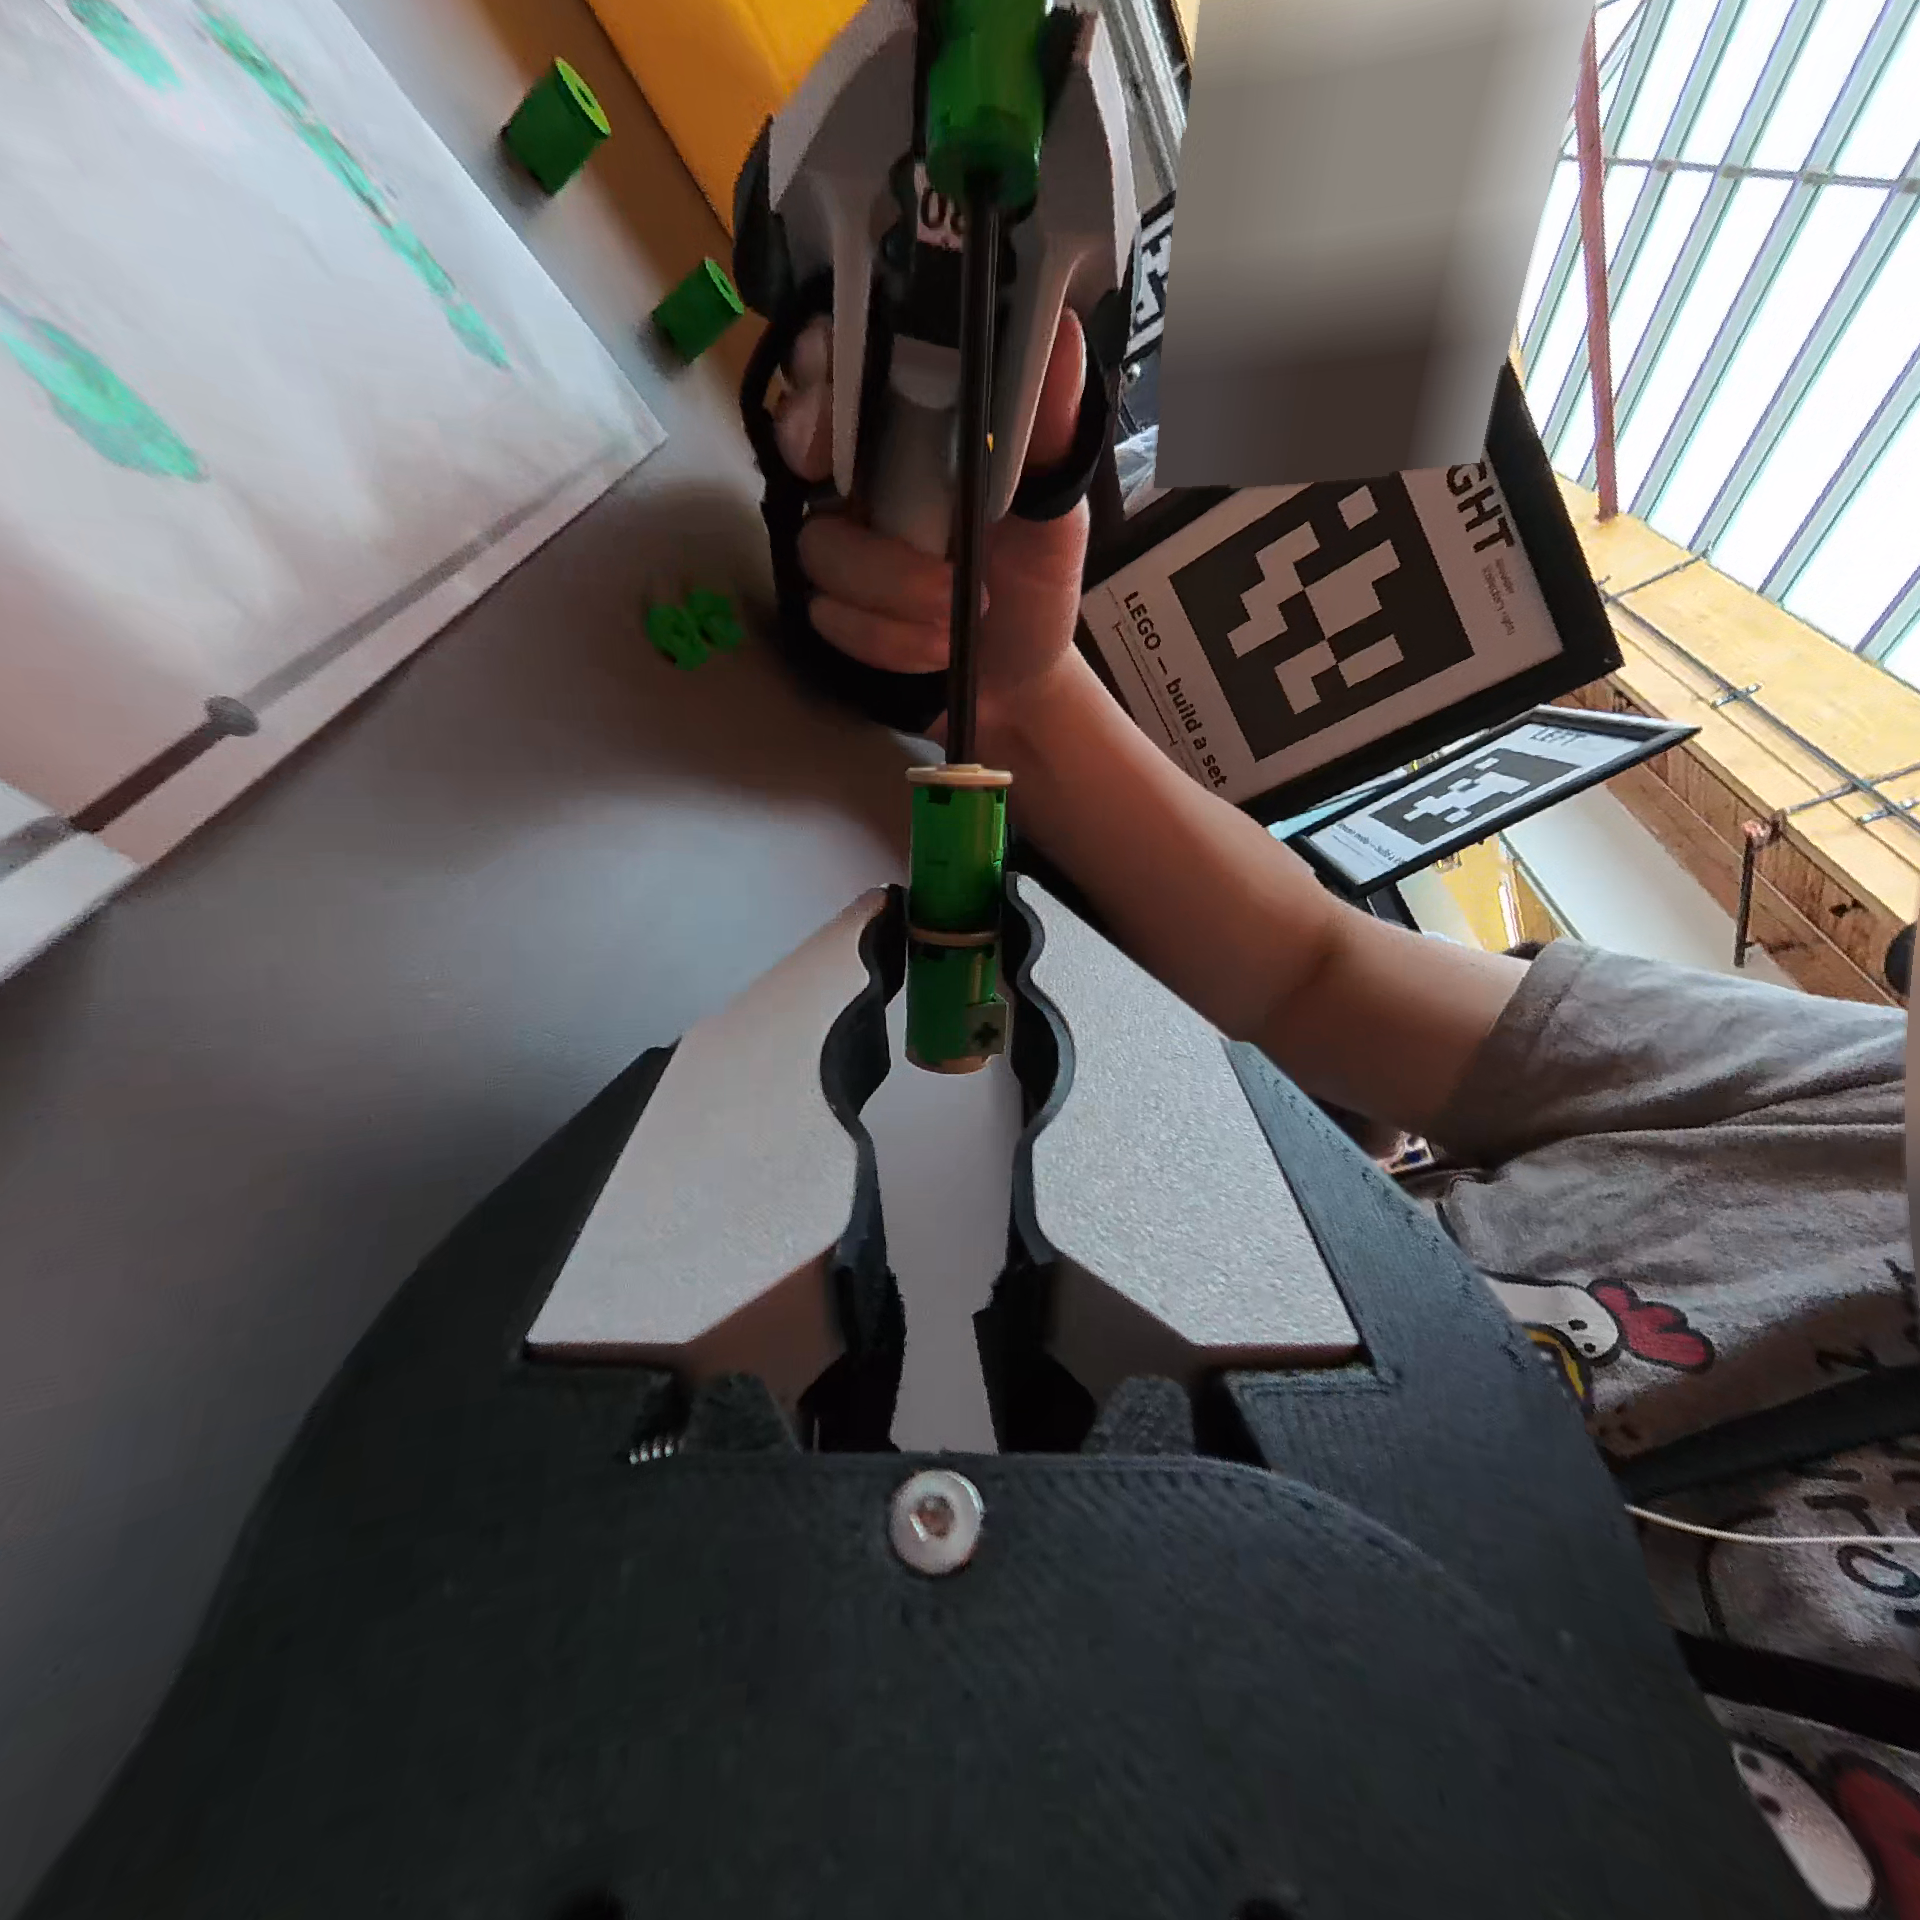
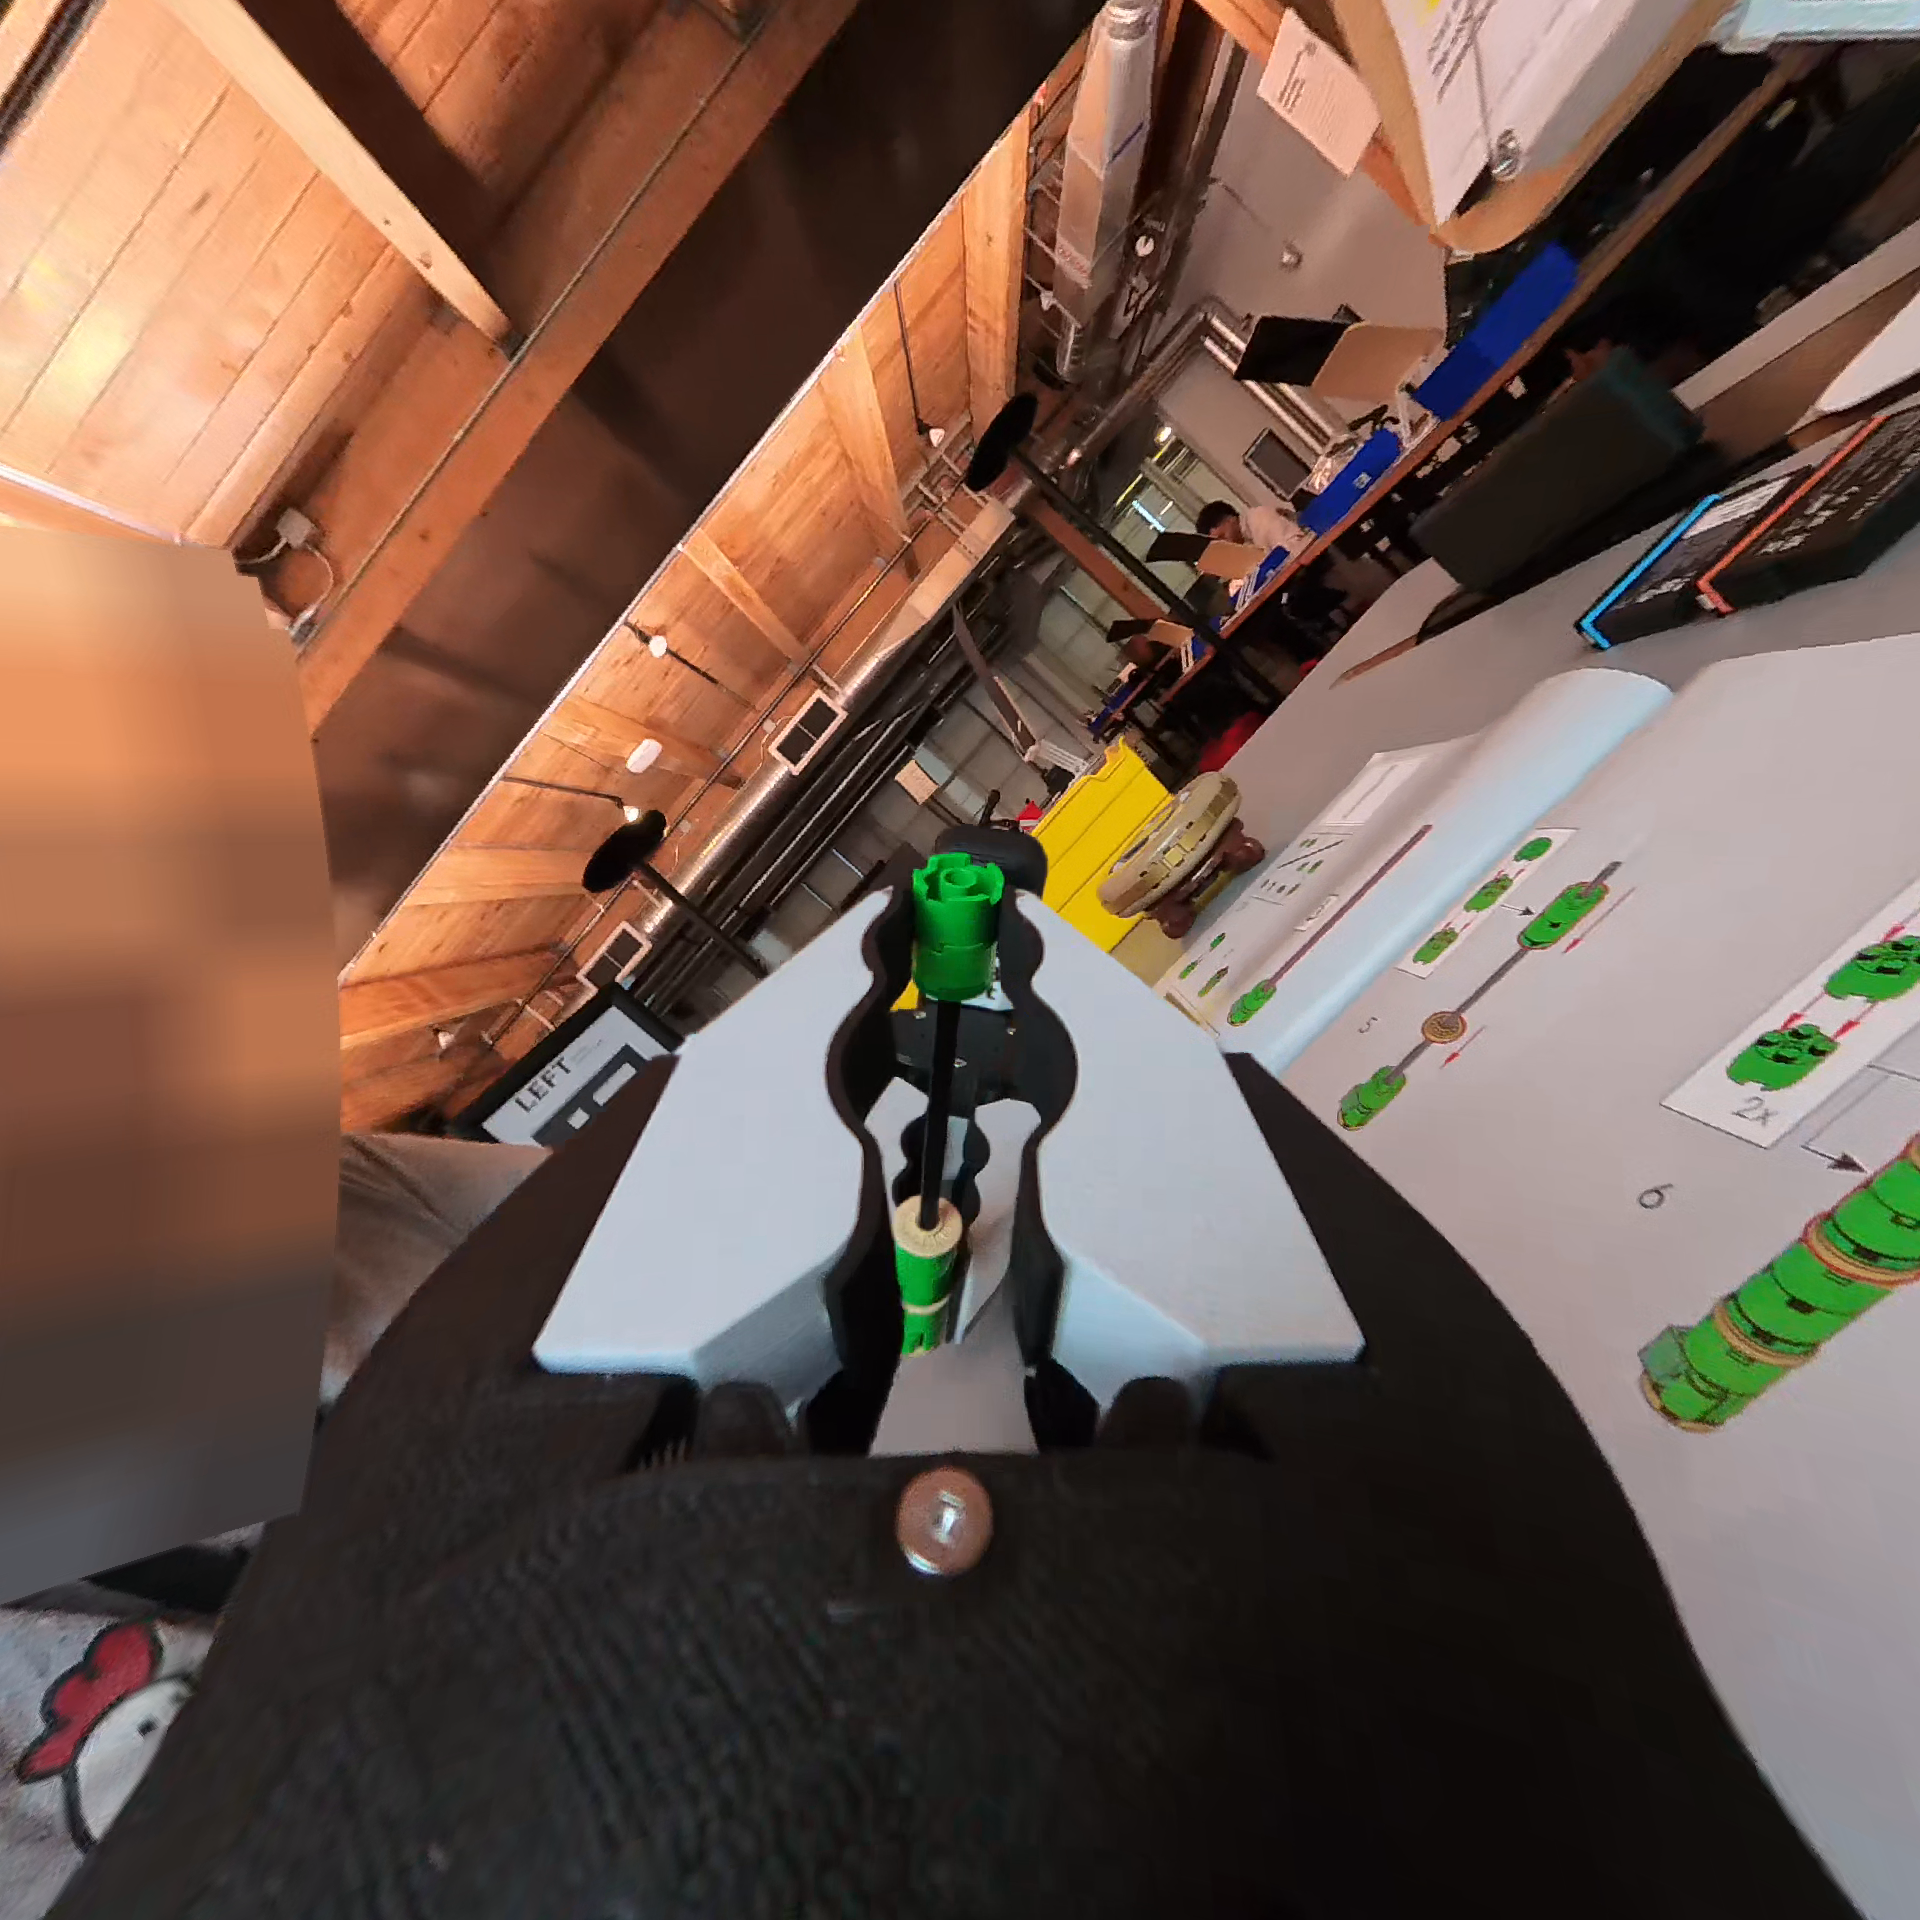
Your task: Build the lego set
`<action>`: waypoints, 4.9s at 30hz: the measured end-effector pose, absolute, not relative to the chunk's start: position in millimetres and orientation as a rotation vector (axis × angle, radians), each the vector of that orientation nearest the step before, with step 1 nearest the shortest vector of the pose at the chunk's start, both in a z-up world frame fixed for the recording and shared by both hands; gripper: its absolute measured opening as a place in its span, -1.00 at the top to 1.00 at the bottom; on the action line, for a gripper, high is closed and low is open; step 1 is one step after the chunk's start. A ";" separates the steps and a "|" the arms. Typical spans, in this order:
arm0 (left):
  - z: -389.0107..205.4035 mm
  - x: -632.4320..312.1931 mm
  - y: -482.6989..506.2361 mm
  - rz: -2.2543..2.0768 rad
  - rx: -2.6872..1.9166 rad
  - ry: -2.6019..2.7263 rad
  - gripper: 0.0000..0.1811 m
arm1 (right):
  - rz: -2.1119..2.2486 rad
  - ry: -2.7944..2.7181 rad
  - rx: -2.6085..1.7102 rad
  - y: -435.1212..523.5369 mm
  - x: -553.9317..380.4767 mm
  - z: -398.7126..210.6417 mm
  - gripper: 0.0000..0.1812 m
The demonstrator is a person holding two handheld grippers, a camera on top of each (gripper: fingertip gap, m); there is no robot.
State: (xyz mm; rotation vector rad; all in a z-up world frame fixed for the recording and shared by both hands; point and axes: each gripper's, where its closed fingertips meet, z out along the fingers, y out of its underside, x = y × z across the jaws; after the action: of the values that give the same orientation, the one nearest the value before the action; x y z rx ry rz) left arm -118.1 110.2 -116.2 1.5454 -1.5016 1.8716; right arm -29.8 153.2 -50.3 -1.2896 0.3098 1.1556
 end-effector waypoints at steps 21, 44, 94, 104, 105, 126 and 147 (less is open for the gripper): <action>-127.8 -118.8 108.9 1.792 1.598 -1.565 0.85 | 1.118 0.346 -1.374 159.2 -34.2 -61.2 0.86; -131.8 -119.0 110.9 1.766 1.624 -1.576 0.85 | 1.107 0.323 -1.437 161.2 -41.5 -66.4 0.85; -123.3 -122.8 118.2 1.804 1.547 -1.722 0.57 | 1.188 0.437 -1.298 155.9 -18.6 -58.4 0.85; -128.1 -123.7 108.4 1.764 1.536 -1.783 0.70 | 1.242 0.484 -1.215 154.0 -9.4 -54.2 0.85; -124.8 -123.9 107.6 1.787 1.518 -1.755 0.80 | 1.243 0.484 -1.216 154.4 -9.7 -54.4 0.85; -128.8 -127.8 100.3 1.743 1.481 -1.873 1.00 | 1.230 0.486 -1.174 156.2 -4.6 -49.5 0.85; -126.7 -128.8 93.2 1.749 1.433 -1.913 0.93 | 1.271 0.359 -1.186 160.9 -31.2 -35.2 0.85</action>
State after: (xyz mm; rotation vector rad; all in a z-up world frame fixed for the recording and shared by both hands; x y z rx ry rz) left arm -128.8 93.2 -126.7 1.4332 -1.9132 1.7487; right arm -31.2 160.9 -35.2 -1.1865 0.3593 1.2706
